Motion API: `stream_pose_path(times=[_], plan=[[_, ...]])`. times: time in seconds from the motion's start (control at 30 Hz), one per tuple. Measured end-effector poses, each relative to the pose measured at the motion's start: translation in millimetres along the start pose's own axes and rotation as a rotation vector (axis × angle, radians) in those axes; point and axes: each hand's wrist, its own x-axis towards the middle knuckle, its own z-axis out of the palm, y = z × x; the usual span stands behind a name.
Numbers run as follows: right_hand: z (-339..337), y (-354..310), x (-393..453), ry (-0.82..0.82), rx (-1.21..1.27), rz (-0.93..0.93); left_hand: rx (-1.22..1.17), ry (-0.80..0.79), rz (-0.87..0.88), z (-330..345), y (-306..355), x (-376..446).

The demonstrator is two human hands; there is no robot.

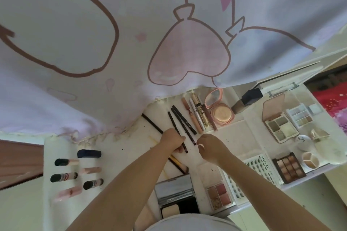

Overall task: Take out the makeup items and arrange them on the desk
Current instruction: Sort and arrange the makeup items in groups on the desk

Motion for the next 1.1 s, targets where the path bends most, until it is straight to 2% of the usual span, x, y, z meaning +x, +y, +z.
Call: stream_pose_path(times=[0.1, 0.27, 0.43, 0.57, 0.7, 0.9, 1.03, 1.1], plan=[[-3.1, 3.9, 0.9, -0.003, 0.021, -0.016, -0.028, 0.016, -0.003, -0.9, 4.1, 2.1], [-3.1, 5.7, 0.2, -0.013, 0.031, -0.026, 0.131, 0.091, 0.089, 0.8, 2.5, -3.8], [-2.5, 0.4, -1.9, 0.011, 0.036, -0.029, 0.406, 0.322, 0.210, -14.8, -24.2, -16.1], [2.4, -20.1, 8.8, 0.100, -0.007, -0.104, 0.541, 0.506, 0.213, -37.8, -56.8, -20.0], [11.4, -56.7, 32.5, 0.085, -0.068, -0.195, 0.711, 0.567, 0.203, -50.2, -87.9, -22.8], [23.1, -85.3, 59.1, 0.099, -0.201, -0.117, 0.723, 0.611, 0.205, -55.9, -108.3, -33.6], [12.8, -88.9, 50.9, 0.097, -0.119, -0.136, 0.729, 0.586, 0.299, -56.4, -102.6, -37.2], [-1.5, -89.4, 35.5, 0.144, -0.051, -0.164, 0.785, 0.709, 0.486, -57.3, -90.8, -45.0]])
